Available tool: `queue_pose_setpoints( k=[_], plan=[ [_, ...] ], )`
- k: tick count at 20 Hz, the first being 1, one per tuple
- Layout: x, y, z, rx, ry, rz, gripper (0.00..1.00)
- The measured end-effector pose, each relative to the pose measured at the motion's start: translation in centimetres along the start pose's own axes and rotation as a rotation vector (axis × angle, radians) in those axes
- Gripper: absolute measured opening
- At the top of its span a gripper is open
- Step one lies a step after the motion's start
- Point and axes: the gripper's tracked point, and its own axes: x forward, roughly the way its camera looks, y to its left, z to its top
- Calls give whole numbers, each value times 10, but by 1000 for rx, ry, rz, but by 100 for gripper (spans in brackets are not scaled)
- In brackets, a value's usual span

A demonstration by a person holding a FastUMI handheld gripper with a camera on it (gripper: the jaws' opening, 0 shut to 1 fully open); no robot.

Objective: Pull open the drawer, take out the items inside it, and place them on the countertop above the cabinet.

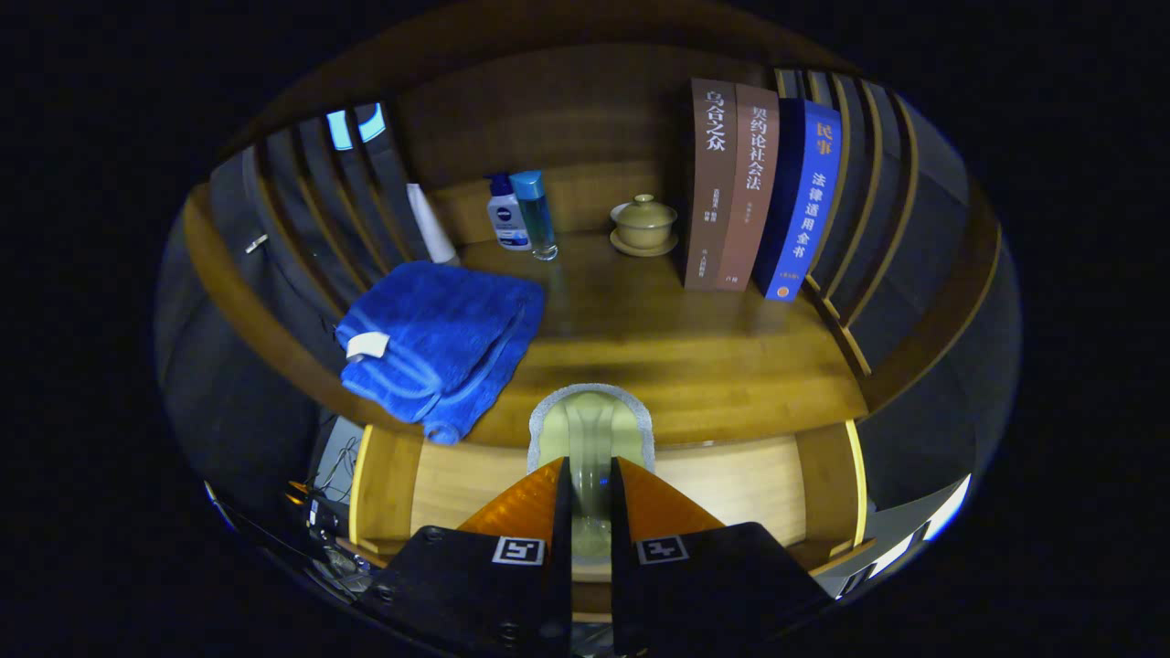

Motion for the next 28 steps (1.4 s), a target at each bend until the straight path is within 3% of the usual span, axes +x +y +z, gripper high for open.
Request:
queue_pose_setpoints(
  k=[10,17,20,21,25,28],
  plan=[
    [84,-13,55,-46,78,-73,22],
    [100,-11,67,-38,88,-63,22],
    [102,-12,66,-32,82,-67,28],
    [100,-11,65,-31,85,-70,33],
    [99,-13,59,-47,76,-76,84],
    [98,-15,59,-38,48,-89,93]
  ],
)
